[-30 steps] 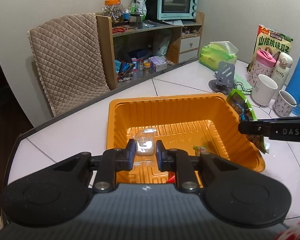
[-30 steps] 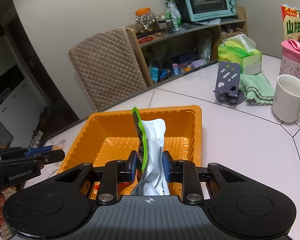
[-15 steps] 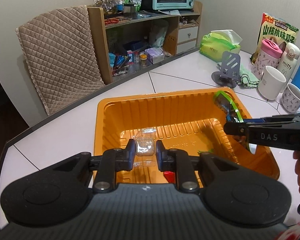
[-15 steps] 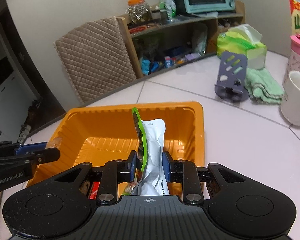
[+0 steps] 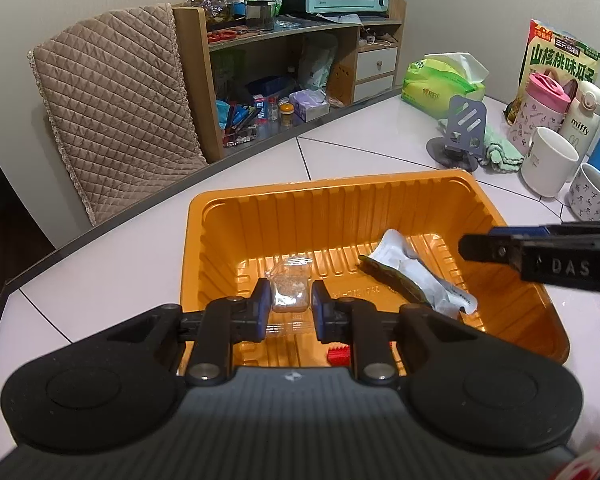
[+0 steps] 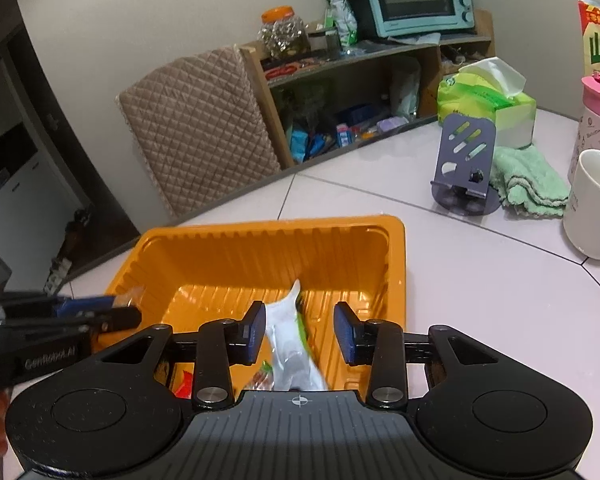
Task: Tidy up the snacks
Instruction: 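Open the right tool to drop the pouch while the left tool drops the caramel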
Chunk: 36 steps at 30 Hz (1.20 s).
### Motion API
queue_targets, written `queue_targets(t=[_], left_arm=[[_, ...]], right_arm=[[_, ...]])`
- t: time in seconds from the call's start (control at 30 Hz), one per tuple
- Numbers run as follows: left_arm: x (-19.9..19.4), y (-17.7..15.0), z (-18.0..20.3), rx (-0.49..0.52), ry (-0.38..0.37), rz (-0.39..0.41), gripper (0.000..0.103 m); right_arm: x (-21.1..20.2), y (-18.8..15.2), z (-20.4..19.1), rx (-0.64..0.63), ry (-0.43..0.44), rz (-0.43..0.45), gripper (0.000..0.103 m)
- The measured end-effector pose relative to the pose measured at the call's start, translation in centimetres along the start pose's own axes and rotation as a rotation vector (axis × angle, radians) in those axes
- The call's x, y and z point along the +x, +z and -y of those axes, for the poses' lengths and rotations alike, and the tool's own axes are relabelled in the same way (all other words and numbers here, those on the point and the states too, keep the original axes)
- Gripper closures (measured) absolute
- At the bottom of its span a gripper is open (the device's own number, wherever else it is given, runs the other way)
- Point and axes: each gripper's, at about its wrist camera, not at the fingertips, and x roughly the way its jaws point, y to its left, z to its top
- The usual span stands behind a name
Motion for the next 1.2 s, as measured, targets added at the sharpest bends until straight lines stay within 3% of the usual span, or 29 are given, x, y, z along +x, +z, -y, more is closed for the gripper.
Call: queue_targets(t=[0.3,0.43,0.57,0.83,1.2], left_arm=[[0.2,0.8,0.4,0.005,0.002,0.027,0.082],[-0.4,1.0,0.2,0.000,0.010,0.040,0.070],[-1.5,0.9,-0.5,-0.028,0.006,0.043,0.065],[-5.5,-0.3,-1.8,-0.097,0.008,0.045,0.049],[-12.4,-3.6,-1.3,-0.134,0.029,0.043,0.043]], right_arm=[[-0.5,-0.5,0.1,-0.008,-0.017,-0.018,0.065],[-1.1,-0.4,-0.1,-0.010,-0.020,-0.021,0.065],[-2.1,-0.6,-0.4,-0.017,-0.022,-0.017,0.062],[-5.4,-1.8,-0.8,0.013,0.017,-0.003,0.044],[-11.6,-3.8,-0.8,0.071,0.066,0.025,0.042]])
